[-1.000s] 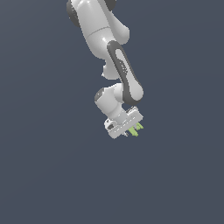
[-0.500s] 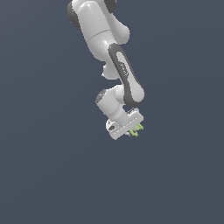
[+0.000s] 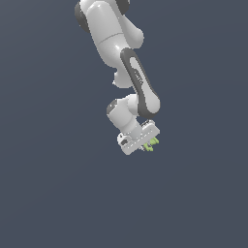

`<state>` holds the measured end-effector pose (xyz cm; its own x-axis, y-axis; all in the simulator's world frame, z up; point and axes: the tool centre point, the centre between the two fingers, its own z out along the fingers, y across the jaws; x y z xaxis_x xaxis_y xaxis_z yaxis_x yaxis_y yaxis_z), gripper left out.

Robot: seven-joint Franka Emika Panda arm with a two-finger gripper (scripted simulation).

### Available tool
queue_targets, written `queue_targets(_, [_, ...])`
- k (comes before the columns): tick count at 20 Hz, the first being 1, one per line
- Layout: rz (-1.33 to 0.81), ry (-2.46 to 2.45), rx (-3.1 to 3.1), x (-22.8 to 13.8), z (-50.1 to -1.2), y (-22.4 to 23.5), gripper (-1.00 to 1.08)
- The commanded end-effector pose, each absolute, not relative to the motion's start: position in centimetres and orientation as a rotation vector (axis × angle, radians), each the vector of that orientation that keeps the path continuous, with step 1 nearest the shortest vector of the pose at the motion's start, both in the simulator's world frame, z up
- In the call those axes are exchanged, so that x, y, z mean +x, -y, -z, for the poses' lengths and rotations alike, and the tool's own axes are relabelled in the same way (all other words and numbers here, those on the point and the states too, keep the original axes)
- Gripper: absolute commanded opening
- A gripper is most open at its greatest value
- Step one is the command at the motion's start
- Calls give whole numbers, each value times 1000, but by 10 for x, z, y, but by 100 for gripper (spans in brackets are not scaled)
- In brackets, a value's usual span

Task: Pick up the object and move it to a goal position.

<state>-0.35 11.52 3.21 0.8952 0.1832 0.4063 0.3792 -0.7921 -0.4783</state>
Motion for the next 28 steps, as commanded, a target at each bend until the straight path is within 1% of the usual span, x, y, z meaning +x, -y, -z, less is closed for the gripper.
queue_targets(1, [460, 405, -2489, 1, -34, -118, -100])
queue_targets(9, [460, 407, -2490, 31, -48, -138, -100])
queue_targets(20, [460, 409, -2491, 97, -76, -179, -100])
queue_targets(28, [460, 409, -2492, 137, -92, -203, -100])
